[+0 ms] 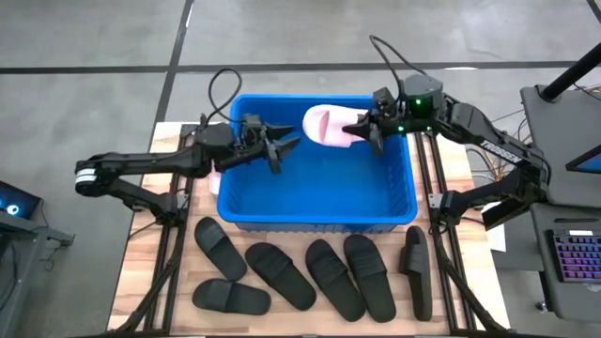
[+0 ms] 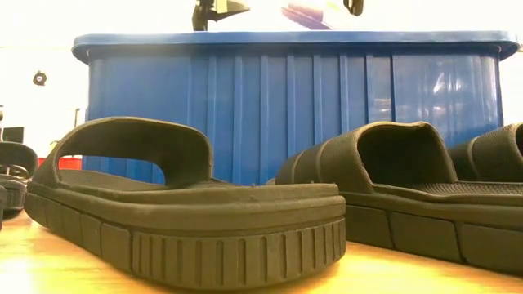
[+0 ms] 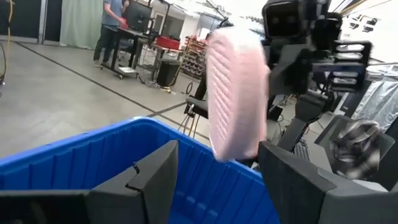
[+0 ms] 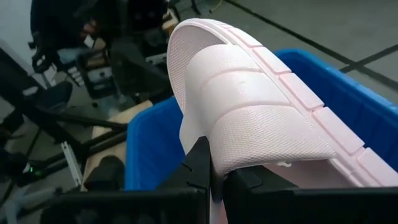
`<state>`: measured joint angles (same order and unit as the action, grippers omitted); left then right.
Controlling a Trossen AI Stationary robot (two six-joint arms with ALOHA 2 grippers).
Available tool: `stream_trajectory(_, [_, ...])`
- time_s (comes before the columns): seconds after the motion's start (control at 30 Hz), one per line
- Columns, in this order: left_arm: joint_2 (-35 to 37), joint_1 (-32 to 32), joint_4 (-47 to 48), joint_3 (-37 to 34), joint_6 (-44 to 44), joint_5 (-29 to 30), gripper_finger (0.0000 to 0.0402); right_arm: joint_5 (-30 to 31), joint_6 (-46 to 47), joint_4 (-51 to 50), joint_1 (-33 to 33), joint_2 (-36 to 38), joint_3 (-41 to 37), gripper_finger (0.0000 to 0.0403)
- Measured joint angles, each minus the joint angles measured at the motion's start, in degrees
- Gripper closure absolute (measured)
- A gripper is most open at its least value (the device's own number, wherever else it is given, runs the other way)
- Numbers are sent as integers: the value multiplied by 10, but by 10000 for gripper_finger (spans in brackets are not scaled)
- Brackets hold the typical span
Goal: Pick and place slides into bin
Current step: Put the pink slide into the blue bin
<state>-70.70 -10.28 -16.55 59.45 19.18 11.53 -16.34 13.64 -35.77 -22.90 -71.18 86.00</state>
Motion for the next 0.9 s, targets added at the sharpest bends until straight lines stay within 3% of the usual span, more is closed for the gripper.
stream_trajectory(0.17, [-20,-3,-17,16,0,-7,194,23,-35,-19,10,2,0,391])
stream_trajectory(0.33, [-31,-3,-60,16,0,-55,194,43,-38,-19,10,-1,0,391])
stream_trajectory(0.9, [-48,-13,-68,11,0,-32,194,39,-72,-16,35,-1,0,390])
